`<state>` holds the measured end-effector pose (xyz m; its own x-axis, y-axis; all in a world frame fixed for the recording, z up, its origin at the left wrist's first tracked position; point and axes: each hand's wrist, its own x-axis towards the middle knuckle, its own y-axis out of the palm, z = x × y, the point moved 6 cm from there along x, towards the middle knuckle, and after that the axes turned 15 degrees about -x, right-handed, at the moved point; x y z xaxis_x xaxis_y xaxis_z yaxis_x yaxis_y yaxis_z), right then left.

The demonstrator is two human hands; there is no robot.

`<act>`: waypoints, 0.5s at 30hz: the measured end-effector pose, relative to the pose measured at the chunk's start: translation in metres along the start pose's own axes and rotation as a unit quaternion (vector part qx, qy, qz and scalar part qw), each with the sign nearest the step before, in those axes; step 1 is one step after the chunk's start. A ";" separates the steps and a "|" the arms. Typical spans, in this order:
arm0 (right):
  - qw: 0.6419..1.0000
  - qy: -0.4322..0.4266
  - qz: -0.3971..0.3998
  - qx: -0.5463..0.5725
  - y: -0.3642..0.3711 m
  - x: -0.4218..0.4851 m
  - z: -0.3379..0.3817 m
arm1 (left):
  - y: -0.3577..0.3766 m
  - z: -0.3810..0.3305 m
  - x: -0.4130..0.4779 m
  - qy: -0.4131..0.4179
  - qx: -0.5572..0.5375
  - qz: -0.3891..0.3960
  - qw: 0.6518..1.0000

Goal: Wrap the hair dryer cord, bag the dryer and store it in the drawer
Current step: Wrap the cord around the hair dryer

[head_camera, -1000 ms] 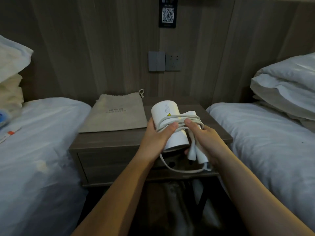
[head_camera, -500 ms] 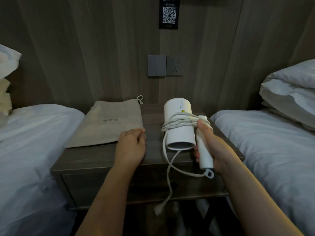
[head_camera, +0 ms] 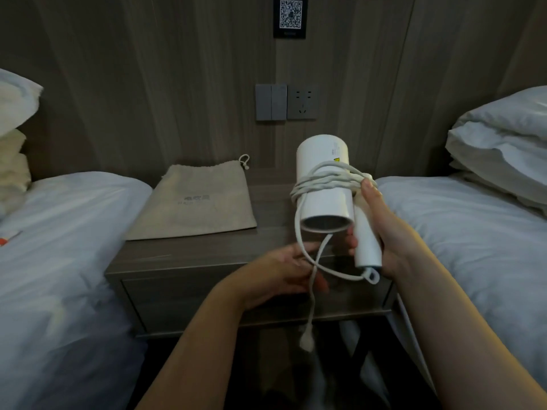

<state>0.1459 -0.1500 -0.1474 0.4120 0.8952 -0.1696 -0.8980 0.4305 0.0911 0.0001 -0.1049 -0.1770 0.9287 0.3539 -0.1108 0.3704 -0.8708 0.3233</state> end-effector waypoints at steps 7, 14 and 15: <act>0.998 0.015 -0.014 -0.061 -0.005 -0.038 -0.009 | -0.030 -0.017 -0.026 0.065 0.155 -0.221 0.961; 0.975 -0.034 -0.143 -0.167 -0.024 -0.067 -0.009 | -0.048 -0.022 -0.065 -0.016 0.382 -0.272 0.883; 0.971 -0.037 -0.165 -0.171 -0.029 -0.070 -0.009 | -0.048 -0.025 -0.070 -0.011 0.390 -0.274 0.879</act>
<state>0.1417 -0.2259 -0.1467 0.6848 0.7260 -0.0624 -0.7085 0.6434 -0.2898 -0.0831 -0.0790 -0.1619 0.6043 0.7936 -0.0707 0.6531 -0.5442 -0.5265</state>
